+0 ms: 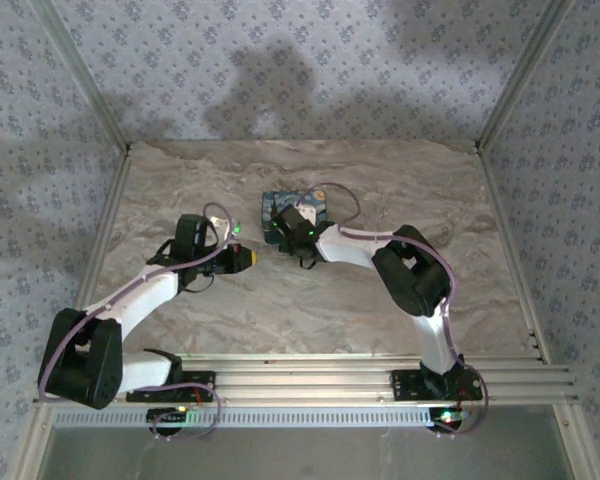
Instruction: Unlock the padlock with the key
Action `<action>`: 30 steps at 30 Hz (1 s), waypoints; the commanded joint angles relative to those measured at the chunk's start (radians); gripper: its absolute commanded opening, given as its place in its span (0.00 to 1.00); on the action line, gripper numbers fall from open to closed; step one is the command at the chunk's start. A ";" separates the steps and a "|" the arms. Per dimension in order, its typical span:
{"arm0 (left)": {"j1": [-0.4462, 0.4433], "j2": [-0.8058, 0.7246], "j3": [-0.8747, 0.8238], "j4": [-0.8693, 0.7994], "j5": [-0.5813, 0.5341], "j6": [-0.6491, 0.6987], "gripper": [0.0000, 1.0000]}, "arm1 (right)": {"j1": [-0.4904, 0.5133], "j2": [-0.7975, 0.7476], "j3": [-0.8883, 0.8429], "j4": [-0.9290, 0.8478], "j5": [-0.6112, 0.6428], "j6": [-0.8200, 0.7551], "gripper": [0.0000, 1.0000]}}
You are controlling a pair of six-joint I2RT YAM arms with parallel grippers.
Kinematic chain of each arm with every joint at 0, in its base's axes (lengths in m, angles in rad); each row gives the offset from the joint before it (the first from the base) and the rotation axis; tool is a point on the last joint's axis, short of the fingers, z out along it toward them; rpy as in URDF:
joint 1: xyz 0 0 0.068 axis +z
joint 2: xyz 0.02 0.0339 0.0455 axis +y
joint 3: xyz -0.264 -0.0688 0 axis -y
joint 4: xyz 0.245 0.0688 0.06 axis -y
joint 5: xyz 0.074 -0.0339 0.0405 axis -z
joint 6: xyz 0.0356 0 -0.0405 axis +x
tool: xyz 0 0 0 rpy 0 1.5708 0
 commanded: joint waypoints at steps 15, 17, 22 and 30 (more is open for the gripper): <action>-0.009 -0.090 -0.035 -0.011 0.006 0.020 0.00 | -0.010 0.063 0.071 -0.042 0.003 -0.004 0.30; -0.010 -0.095 -0.040 -0.008 0.001 0.018 0.00 | -0.010 0.056 0.075 -0.054 0.001 -0.012 0.25; -0.013 -0.116 -0.055 0.003 -0.005 0.015 0.00 | -0.013 0.018 0.077 -0.089 -0.029 -0.034 0.19; -0.032 -0.159 -0.077 0.004 -0.025 0.052 0.00 | -0.022 -0.068 0.055 -0.128 -0.149 -0.052 0.07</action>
